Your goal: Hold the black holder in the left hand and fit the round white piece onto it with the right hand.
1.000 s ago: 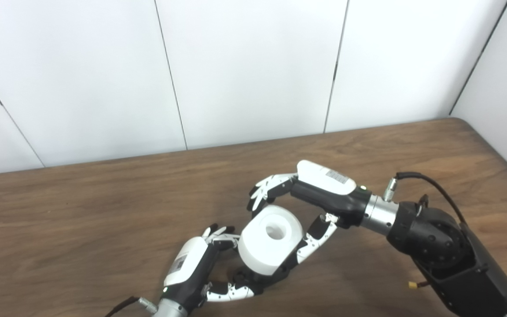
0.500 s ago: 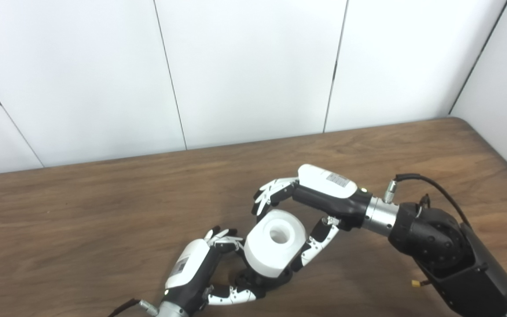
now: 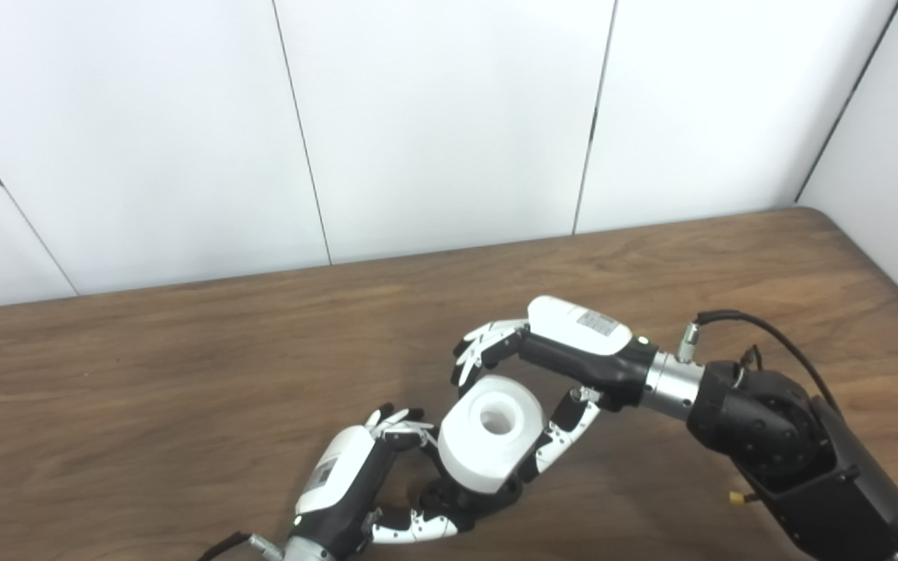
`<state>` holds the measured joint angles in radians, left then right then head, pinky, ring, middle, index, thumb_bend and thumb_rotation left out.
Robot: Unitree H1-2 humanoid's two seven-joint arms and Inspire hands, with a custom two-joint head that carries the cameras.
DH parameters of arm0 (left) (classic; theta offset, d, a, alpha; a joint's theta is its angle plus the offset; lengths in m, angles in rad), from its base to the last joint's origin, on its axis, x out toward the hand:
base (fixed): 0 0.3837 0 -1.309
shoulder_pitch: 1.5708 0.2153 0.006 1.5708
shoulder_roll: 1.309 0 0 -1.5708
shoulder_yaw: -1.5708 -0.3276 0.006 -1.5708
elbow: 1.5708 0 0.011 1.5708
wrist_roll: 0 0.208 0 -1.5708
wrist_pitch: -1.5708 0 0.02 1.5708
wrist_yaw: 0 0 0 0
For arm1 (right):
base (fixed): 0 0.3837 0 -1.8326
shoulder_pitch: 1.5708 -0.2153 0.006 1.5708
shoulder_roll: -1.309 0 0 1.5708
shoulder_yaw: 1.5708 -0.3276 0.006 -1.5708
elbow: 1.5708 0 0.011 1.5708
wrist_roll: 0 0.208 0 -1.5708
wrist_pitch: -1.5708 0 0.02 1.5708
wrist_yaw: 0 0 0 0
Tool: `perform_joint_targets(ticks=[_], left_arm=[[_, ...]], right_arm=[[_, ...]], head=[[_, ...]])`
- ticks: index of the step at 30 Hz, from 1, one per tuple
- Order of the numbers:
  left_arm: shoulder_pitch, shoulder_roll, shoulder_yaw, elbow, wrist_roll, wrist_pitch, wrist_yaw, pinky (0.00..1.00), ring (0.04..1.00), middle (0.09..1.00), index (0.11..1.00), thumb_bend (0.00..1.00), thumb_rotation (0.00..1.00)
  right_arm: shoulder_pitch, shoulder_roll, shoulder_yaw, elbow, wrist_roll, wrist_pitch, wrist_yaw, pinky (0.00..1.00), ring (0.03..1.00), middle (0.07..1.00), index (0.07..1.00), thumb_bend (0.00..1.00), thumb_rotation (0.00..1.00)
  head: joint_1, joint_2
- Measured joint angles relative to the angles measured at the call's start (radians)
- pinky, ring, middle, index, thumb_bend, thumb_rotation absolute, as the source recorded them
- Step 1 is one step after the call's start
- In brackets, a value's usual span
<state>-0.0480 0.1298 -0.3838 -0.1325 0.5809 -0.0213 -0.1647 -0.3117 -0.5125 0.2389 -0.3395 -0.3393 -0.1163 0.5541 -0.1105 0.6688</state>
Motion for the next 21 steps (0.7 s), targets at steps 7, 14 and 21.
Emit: perform_joint_targets(ticks=[7, 14, 21], left_arm=[[0.000, 0.000, 0.000, 0.000, 0.001, 0.000, 0.000, 1.00, 0.910, 0.754, 0.484, 0.52, 0.06], [-0.002, 0.000, 0.001, 0.000, 0.000, 0.000, 0.000, 1.00, 0.913, 0.753, 0.484, 0.52, 0.06], [-0.002, 0.000, 0.001, 0.000, 0.001, 0.000, 0.000, 1.00, 0.913, 0.754, 0.484, 0.52, 0.06]], right_arm=[[0.018, 0.000, 0.002, 0.001, 0.003, -0.006, 0.000, 0.65, 0.810, 0.700, 0.481, 0.52, 0.14], [0.028, 0.000, 0.007, 0.001, 0.014, -0.010, 0.001, 0.66, 0.813, 0.703, 0.481, 0.52, 0.14], [0.041, 0.001, 0.008, 0.001, 0.017, -0.013, 0.000, 0.66, 0.809, 0.706, 0.481, 0.52, 0.14]], head=[[0.003, 0.005], [0.003, 0.000], [0.011, -0.002]])
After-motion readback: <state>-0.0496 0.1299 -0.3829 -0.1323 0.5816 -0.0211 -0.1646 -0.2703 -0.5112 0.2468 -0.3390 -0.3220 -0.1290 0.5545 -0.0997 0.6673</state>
